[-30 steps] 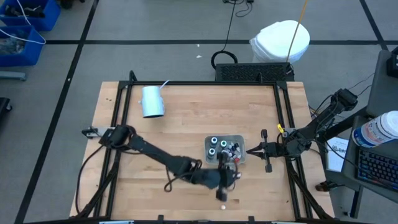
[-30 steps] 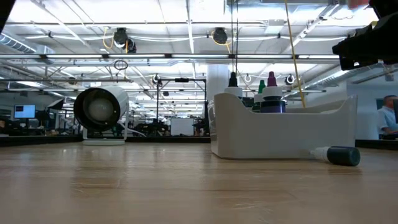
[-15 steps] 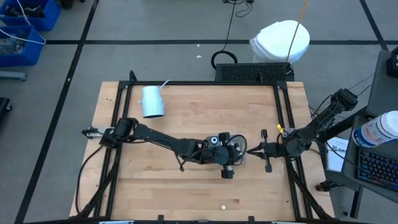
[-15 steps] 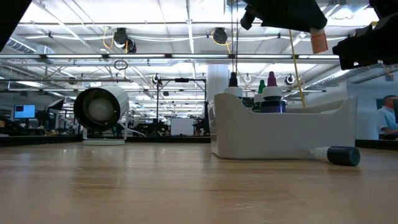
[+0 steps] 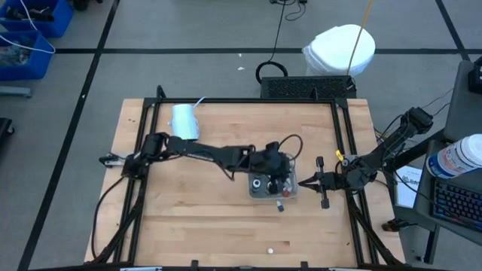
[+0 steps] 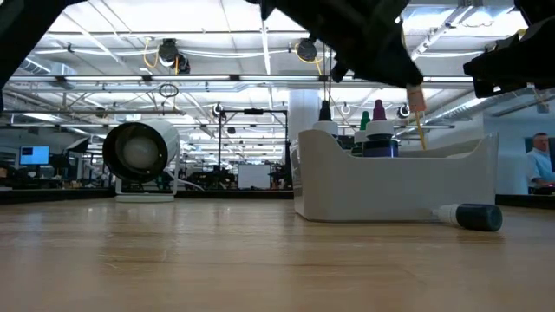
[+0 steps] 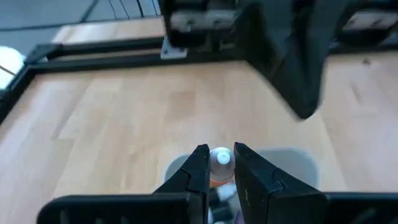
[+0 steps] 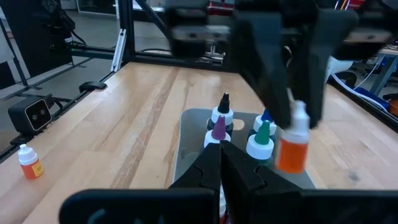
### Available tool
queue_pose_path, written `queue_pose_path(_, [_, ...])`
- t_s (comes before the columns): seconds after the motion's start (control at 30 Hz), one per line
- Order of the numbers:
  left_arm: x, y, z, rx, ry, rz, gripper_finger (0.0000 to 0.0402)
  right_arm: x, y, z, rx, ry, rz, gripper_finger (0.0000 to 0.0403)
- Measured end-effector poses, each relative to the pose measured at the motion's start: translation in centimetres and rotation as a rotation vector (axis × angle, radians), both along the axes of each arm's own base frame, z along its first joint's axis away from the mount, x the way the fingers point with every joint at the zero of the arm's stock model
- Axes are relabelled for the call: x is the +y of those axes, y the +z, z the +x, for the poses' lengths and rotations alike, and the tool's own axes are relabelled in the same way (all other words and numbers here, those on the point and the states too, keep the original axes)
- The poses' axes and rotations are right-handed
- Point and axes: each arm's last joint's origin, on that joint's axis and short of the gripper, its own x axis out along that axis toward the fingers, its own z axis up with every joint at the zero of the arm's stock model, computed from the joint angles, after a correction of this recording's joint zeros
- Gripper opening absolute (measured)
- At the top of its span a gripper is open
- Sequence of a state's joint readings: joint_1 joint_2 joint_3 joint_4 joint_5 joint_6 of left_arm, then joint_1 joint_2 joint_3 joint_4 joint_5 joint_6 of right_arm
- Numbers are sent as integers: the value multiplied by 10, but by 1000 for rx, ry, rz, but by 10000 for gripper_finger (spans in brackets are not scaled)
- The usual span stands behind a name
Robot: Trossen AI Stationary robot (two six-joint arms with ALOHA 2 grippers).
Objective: Pick & Place food coloring
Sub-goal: Put the orange food coloring bottle into the gray bin
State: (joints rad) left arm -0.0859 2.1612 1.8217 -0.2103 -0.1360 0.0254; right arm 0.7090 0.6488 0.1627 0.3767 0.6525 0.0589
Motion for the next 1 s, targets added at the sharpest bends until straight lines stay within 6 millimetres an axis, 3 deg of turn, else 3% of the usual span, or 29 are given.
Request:
queue_pose_path(0.13, [16,-5,-2,63,-84,38,53,0,0,0,1,0,-1,0])
queue_pose_path(0.43, [57,-8,-6,51,-522,104,53,0,0,0,1,1,-1,0])
queue_pose_path(0.73, [110,-6,-13,-30,-651,55,53,0,0,0,0,3,-19,0])
queue_pose_path(0.87, [117,-9,-12,-60,-685,40,53,0,0,0,1,3,-20,0])
queue_pose_path(1.0, [104,-13,-7,-72,-715,77,53,0,0,0,0,3,-19,0])
